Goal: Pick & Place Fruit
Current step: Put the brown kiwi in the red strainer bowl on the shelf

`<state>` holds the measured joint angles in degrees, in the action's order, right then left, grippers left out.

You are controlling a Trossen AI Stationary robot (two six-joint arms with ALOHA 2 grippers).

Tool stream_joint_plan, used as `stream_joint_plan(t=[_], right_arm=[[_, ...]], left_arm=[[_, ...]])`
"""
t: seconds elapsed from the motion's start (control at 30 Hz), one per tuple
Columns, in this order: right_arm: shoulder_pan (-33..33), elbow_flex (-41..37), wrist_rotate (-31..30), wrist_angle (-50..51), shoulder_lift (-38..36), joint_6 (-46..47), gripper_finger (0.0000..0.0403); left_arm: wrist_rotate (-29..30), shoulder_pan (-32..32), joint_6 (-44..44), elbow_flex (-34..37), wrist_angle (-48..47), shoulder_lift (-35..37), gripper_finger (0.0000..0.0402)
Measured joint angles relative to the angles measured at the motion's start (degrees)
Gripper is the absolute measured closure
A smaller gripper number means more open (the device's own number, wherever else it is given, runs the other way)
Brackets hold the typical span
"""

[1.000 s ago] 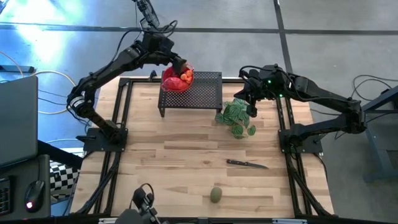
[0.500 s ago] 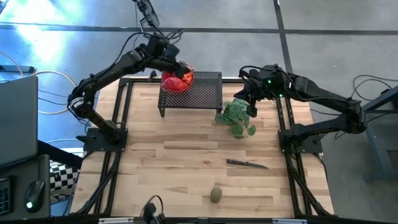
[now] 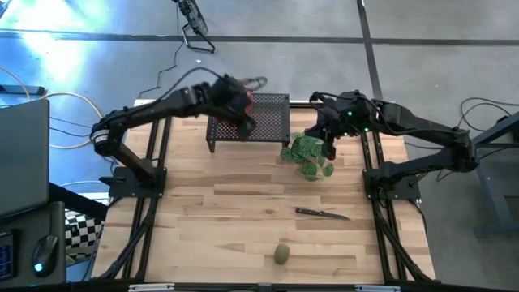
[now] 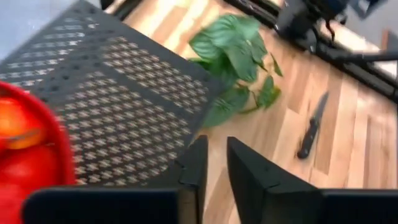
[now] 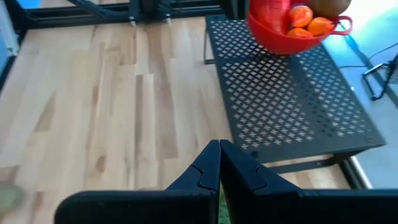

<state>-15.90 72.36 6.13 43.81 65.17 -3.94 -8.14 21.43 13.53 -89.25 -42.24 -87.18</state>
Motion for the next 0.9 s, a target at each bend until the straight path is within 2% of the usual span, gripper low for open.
stream_joint_plan(t=[0.23,0.47,0.57,0.73,0.9], right_arm=[[4.25,0.00,0.01,0.50,0.00,3.02,0.0401],[7.37,0.00,-0.07,2.33,0.00,4.31,0.0401],[8.05,0.00,-0.39,3.17,0.00,3.99,0.0401],[8.17,0.00,-1.17,3.34,-0.02,2.51,0.0401],[7.60,0.00,-5.89,5.41,-0.21,2.43,0.0401]], left_arm=[[6.83,-13.42,1.86,0.00,0.05,0.02,0.0398],[16.32,-26.38,9.22,0.00,0.31,0.03,0.0395],[17.83,-31.02,13.76,0.00,2.28,-0.79,0.0395],[18.22,-36.94,19.89,0.00,11.34,-3.77,0.0395],[20.37,-40.47,19.92,0.00,20.43,-7.99,0.0394]])
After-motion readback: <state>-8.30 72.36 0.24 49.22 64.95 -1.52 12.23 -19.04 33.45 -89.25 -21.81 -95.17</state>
